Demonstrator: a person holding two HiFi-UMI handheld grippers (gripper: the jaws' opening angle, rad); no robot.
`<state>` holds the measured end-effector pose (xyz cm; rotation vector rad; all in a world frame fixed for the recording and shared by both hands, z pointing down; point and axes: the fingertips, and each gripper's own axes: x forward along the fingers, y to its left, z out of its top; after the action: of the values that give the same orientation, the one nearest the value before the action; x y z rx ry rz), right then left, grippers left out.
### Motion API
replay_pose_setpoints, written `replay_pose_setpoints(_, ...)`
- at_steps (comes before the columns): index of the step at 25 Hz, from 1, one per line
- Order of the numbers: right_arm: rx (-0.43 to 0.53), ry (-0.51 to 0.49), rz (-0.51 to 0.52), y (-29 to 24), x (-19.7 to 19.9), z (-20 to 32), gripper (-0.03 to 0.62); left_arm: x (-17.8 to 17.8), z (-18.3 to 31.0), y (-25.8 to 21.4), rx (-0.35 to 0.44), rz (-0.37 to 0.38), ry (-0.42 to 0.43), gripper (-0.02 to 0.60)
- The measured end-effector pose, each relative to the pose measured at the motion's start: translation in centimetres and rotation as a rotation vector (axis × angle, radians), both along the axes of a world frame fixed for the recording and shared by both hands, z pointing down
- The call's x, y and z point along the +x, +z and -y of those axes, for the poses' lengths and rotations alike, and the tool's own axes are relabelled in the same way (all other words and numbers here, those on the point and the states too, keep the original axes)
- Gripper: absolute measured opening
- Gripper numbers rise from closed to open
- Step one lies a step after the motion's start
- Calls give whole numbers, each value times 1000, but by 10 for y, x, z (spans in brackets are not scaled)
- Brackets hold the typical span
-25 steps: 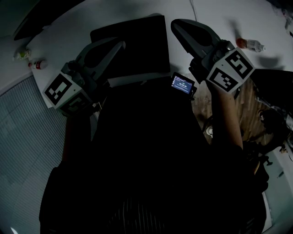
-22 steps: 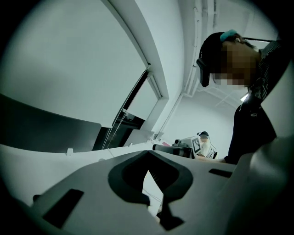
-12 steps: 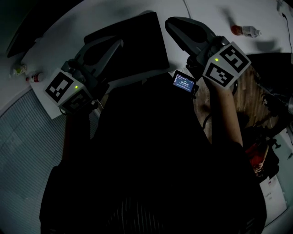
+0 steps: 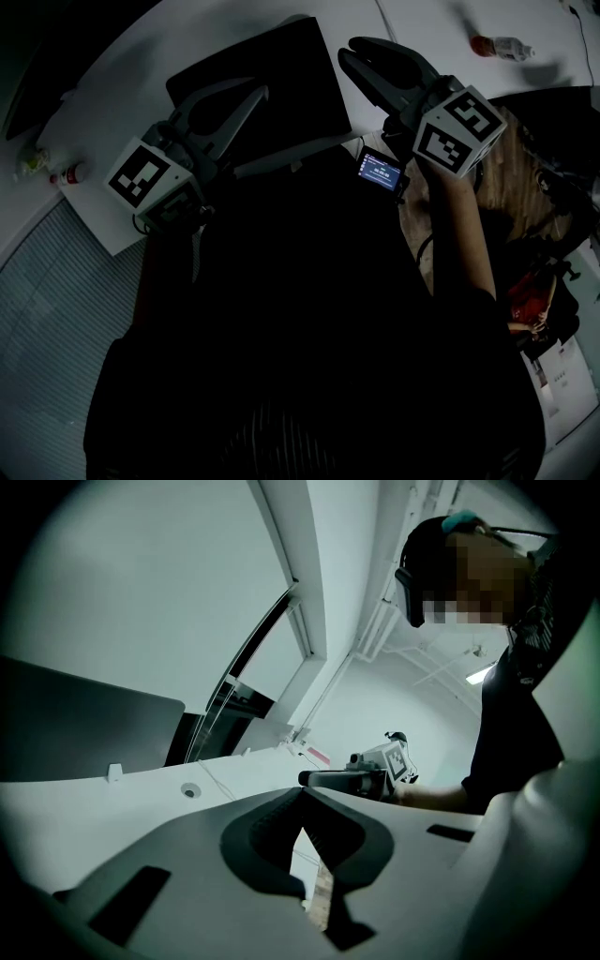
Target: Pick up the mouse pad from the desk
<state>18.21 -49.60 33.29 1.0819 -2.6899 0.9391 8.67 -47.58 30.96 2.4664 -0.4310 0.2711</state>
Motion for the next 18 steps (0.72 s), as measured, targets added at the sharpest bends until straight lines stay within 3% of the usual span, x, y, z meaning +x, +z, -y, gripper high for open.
replay_pose_setpoints(11,-76,14,-30,38,0,22,145,-8,-1,5,-37,-24,-42,8)
replay_pose_setpoints(15,-111,34,-54,59,-12,32,213,-27,0,11,-54,-30,-51,8)
replay_pose_setpoints(18,-141,38,-62,73,-11,35,222,-29,2,12,-64,-35,-59,8)
